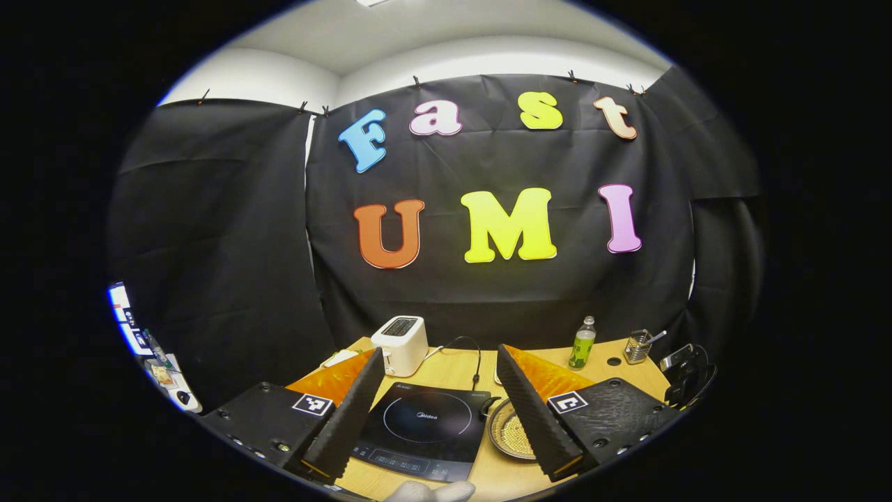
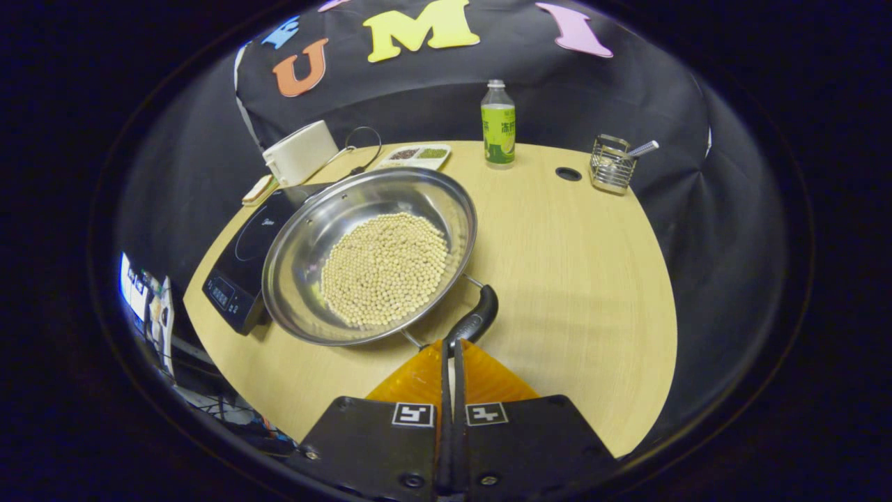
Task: First push the handle of the pot to place it horizontally, then grasp the pot with both hands and set it on the induction cooktop.
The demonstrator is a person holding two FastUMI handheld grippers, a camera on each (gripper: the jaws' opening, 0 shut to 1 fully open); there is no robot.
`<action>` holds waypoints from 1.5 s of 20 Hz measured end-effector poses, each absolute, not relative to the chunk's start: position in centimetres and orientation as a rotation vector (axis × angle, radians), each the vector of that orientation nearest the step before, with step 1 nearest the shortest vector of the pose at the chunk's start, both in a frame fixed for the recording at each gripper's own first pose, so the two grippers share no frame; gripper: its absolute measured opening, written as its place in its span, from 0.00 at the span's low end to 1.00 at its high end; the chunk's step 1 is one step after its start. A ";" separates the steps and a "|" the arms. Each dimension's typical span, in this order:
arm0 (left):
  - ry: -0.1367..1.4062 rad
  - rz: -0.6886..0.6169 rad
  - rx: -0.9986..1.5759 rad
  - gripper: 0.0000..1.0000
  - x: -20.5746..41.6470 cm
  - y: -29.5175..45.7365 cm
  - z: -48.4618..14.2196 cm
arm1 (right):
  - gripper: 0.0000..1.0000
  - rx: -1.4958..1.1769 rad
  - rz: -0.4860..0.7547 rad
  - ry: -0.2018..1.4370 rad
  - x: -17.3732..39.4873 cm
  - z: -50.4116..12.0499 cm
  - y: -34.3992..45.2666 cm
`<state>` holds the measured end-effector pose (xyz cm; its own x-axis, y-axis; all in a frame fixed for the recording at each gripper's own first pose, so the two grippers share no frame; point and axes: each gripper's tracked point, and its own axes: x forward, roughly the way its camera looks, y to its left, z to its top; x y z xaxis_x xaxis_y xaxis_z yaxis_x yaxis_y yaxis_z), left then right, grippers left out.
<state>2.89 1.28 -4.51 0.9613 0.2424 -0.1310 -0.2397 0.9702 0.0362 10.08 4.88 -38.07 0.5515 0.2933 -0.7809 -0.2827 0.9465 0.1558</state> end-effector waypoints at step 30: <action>0.250 0.359 0.014 0.96 3.6 1.2 -8.9 | 0.04 -0.002 0.411 0.916 14.9 -36.6 2.1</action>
